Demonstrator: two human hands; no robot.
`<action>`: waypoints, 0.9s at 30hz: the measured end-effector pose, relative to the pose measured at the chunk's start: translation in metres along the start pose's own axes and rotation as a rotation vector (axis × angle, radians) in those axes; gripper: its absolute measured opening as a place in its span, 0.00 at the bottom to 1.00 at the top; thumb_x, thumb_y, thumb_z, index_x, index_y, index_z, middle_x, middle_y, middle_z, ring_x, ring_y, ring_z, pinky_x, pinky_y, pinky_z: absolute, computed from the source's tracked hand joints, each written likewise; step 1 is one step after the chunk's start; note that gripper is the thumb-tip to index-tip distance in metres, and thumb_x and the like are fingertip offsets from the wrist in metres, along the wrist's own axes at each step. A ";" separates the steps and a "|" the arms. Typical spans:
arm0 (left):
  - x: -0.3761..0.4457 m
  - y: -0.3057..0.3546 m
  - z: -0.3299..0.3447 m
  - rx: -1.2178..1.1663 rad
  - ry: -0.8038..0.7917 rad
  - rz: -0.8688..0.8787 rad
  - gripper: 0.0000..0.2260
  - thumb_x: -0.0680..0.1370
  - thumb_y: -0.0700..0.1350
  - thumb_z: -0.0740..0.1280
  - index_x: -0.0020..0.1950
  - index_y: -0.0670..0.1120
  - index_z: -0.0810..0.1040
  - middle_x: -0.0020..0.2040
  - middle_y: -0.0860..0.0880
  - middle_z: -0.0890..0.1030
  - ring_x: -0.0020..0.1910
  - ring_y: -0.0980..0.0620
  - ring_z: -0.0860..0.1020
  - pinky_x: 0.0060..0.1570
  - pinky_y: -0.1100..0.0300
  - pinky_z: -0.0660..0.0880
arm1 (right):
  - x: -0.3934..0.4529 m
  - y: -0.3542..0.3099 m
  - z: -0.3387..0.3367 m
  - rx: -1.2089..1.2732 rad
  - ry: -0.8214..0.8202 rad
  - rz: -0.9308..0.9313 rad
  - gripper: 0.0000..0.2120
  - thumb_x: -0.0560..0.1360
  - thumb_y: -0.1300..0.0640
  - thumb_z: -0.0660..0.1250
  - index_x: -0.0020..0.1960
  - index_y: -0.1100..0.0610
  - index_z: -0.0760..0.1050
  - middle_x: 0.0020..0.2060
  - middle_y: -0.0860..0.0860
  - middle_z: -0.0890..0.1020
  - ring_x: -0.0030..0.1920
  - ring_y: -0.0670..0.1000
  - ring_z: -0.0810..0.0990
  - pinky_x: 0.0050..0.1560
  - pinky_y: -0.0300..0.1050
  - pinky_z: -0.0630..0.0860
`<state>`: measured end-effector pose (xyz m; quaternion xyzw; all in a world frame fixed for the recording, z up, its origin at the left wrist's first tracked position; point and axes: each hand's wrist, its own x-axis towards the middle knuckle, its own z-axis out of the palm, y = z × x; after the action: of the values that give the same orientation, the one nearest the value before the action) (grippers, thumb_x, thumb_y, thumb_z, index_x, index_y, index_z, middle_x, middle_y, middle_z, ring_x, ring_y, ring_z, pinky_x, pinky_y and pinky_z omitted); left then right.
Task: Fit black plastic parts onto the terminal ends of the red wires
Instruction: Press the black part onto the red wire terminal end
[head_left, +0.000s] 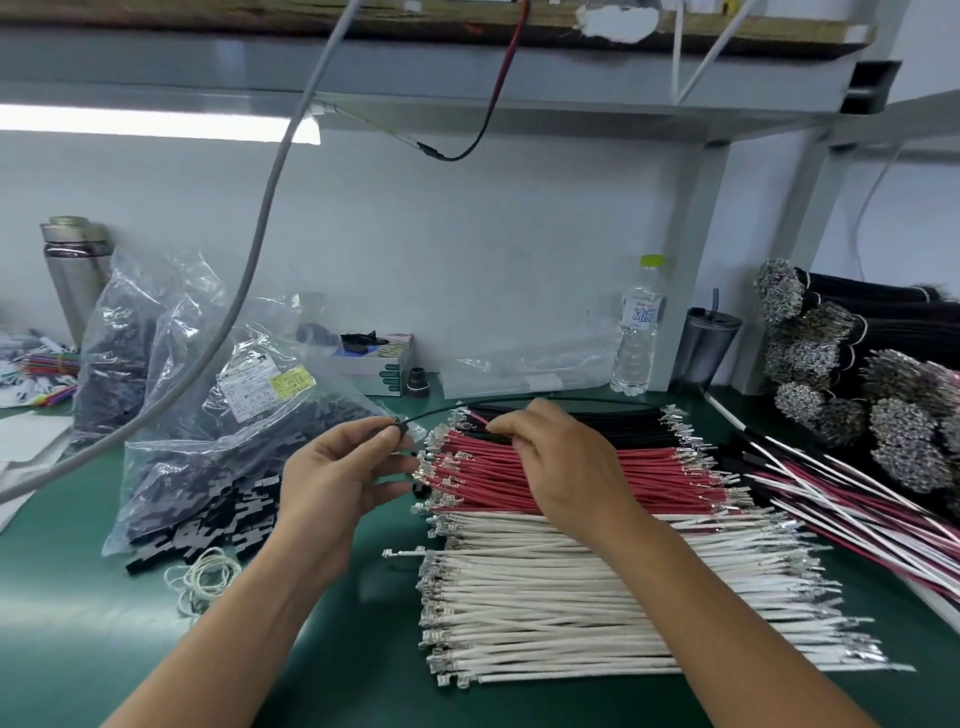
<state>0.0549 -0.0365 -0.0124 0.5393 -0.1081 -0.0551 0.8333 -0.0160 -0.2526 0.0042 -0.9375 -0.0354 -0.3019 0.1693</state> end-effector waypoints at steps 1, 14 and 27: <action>0.000 0.001 -0.001 -0.022 -0.015 -0.001 0.09 0.75 0.38 0.73 0.54 0.41 0.84 0.45 0.40 0.87 0.37 0.48 0.85 0.34 0.59 0.83 | -0.006 0.001 -0.002 0.011 0.026 -0.001 0.14 0.83 0.58 0.60 0.65 0.47 0.78 0.51 0.40 0.79 0.47 0.42 0.78 0.44 0.40 0.74; -0.007 0.001 0.004 -0.049 -0.237 -0.107 0.10 0.72 0.40 0.72 0.52 0.39 0.87 0.42 0.39 0.85 0.34 0.48 0.84 0.33 0.58 0.83 | -0.026 -0.020 -0.006 0.200 0.075 -0.056 0.08 0.78 0.55 0.71 0.56 0.50 0.85 0.44 0.42 0.81 0.44 0.42 0.79 0.45 0.45 0.79; -0.007 0.003 0.003 -0.026 -0.203 -0.112 0.10 0.72 0.44 0.74 0.49 0.40 0.87 0.39 0.41 0.84 0.32 0.49 0.82 0.32 0.60 0.82 | -0.031 -0.030 -0.013 0.217 0.122 -0.113 0.04 0.77 0.49 0.72 0.48 0.48 0.84 0.39 0.42 0.79 0.39 0.44 0.79 0.39 0.48 0.77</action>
<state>0.0477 -0.0367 -0.0093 0.5252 -0.1610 -0.1576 0.8206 -0.0535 -0.2282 0.0053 -0.8900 -0.1101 -0.3619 0.2544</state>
